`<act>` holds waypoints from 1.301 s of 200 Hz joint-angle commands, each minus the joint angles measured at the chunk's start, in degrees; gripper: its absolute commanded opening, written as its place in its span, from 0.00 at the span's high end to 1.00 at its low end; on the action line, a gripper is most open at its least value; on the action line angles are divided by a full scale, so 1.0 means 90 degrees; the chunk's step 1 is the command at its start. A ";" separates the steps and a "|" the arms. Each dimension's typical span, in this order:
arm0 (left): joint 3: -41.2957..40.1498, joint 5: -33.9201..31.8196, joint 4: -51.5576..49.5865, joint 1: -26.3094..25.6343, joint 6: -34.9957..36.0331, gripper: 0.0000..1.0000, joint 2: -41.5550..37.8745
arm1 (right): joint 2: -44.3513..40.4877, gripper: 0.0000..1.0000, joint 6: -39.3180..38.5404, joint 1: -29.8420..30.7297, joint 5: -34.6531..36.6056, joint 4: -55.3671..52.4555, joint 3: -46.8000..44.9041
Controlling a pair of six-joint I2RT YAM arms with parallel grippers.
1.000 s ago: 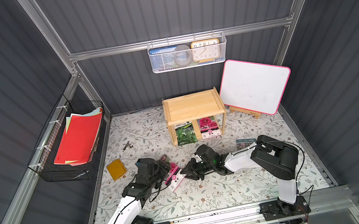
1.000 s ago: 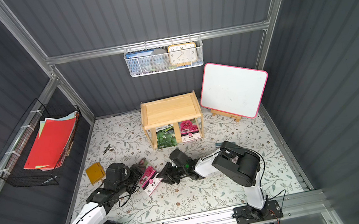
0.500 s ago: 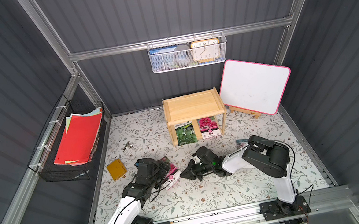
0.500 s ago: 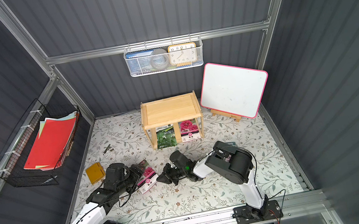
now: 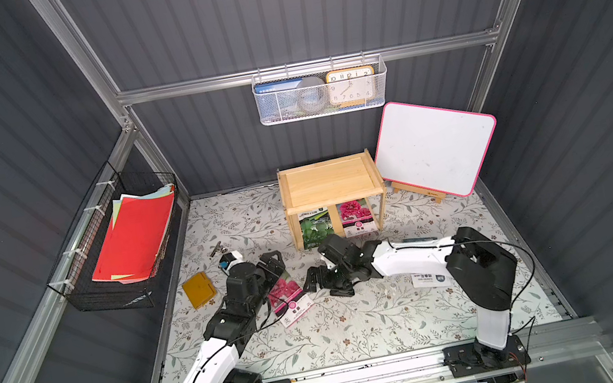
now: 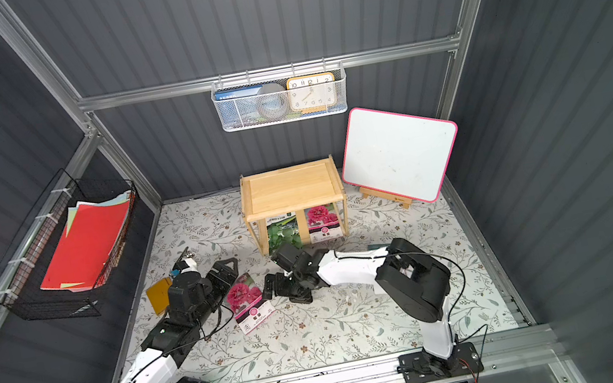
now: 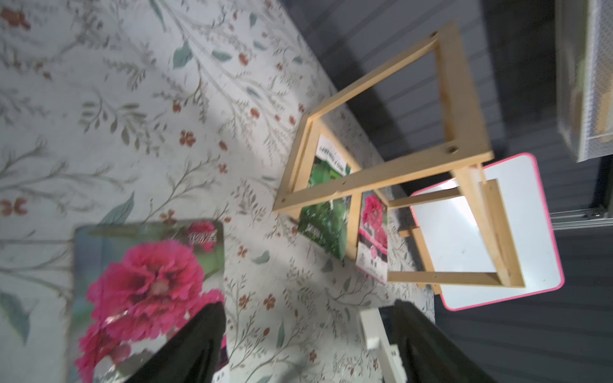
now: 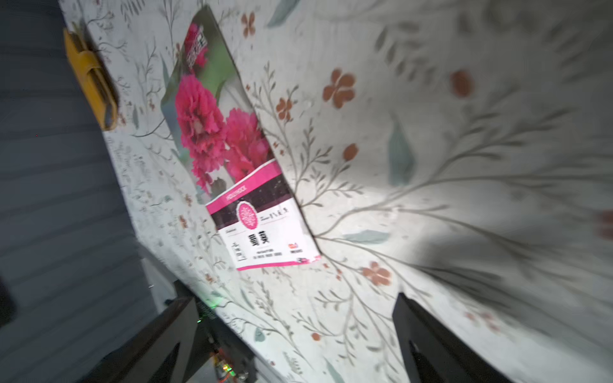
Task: Take the seed bag off the shelf
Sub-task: Place the seed packet at the center of the board, then reset both arms
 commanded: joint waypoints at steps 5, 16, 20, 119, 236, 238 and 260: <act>0.0412 -0.1264 0.0961 0.0027 0.0907 0.05 0.0022 | -0.0495 0.01 -0.1685 -0.0070 0.2132 -0.2674 0.0008; 0.0596 -0.1893 0.1020 0.0031 0.1145 0.00 0.0095 | -0.0801 0.01 -0.1714 -0.0190 0.2401 -0.2591 -0.0217; 0.0674 -0.2132 0.1026 0.0036 0.1223 0.00 0.0116 | -0.0927 0.01 -0.1729 -0.0254 0.2449 -0.2531 -0.0304; 0.0844 -0.5019 0.2490 0.0151 0.2966 0.00 0.0709 | -0.4508 0.01 -0.3027 -0.2798 0.4152 -0.0868 -0.2413; -0.1494 -0.2496 1.0528 0.2105 0.5012 0.00 0.4545 | -0.4155 0.01 -0.4956 -0.5262 0.4286 0.5965 -0.5707; -0.1481 -0.2415 1.0565 0.2163 0.4963 0.00 0.4625 | -0.4086 0.01 -0.4965 -0.5267 0.4234 0.6041 -0.5726; -0.1391 -0.1585 1.0709 0.2390 0.5004 0.00 0.5059 | -0.3446 0.01 -0.5243 -0.5268 0.3750 0.7511 -0.6057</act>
